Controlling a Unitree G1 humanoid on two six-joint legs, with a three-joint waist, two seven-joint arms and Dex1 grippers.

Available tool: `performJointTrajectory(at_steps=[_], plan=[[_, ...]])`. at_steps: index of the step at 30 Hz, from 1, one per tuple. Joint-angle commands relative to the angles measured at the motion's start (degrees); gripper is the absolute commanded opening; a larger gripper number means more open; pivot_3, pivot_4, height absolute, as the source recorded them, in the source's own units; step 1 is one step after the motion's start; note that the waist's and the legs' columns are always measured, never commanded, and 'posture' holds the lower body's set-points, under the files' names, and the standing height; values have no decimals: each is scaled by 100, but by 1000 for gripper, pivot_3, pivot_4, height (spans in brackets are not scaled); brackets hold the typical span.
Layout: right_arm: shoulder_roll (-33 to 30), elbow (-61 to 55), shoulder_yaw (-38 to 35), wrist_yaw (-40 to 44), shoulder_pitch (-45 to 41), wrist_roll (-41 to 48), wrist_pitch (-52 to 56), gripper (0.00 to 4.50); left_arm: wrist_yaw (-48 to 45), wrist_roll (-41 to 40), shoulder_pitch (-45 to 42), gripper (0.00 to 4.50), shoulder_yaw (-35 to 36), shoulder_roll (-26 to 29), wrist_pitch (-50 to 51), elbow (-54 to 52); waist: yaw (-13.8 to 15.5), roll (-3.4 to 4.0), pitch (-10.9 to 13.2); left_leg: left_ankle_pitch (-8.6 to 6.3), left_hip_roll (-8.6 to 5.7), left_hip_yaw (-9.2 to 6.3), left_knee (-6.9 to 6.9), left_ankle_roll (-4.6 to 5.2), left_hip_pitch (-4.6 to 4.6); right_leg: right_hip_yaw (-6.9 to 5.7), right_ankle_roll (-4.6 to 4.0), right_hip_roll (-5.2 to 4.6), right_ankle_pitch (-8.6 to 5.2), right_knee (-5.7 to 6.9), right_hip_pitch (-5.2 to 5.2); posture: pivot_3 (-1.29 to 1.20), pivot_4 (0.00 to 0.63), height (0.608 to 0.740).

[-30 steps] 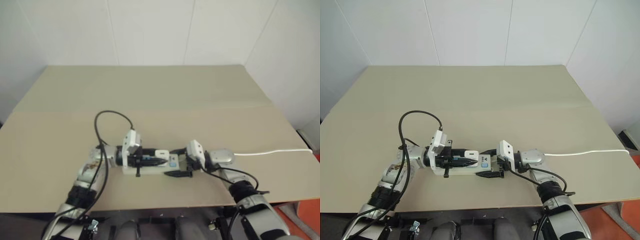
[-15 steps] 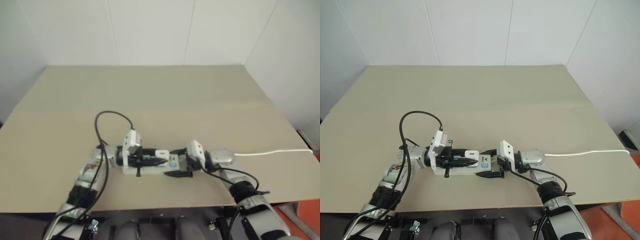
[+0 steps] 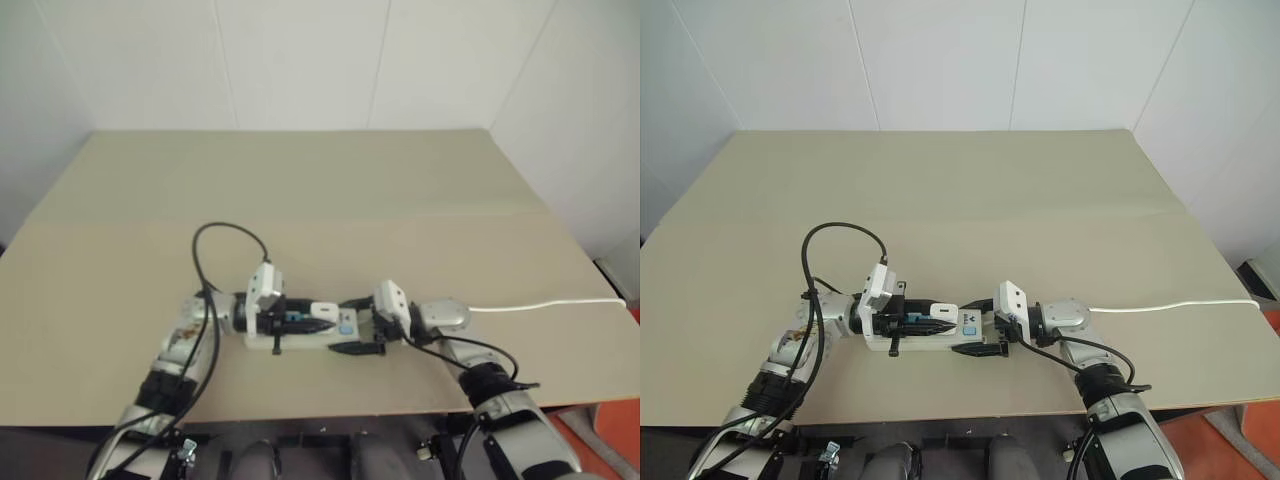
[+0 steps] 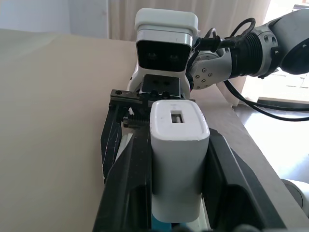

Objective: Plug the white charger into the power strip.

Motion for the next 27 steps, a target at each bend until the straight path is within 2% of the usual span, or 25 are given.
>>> performJointTrajectory(at_steps=[1, 11, 18, 27], plan=[[-118, 112, 187, 0, 167, -311, 142, 3433, -37, 35, -100, 995, 27, -9, -189, 65, 1, 0, 0, 0, 0, 0, 0, 0, -1, 0, 0, 0, 0, 0, 0, 0, 150, 740], [-132, 57, 186, 2, 196, -302, 183, 3433, -141, 89, -50, 995, 26, 47, -306, 168, 0, 0, 0, 0, 0, 0, -6, 0, -2, 0, 0, 0, 0, -5, -2, 0, 150, 740], [-153, 50, 194, -1, 193, -298, 190, 3433, -296, 502, 255, 995, -31, 322, -1205, 804, -13, 7, -5, 0, 4, 2, -16, 0, 4, 1, -1, 2, 0, -9, -1, 0, 150, 740], [-166, 108, 235, 9, 140, -283, 177, 3433, -38, 623, 421, 995, 8, 420, -1470, 1292, -27, 69, -47, 0, 7, 8, -23, 1, 25, 6, 1, 8, -1, -9, 11, 0, 150, 740]])
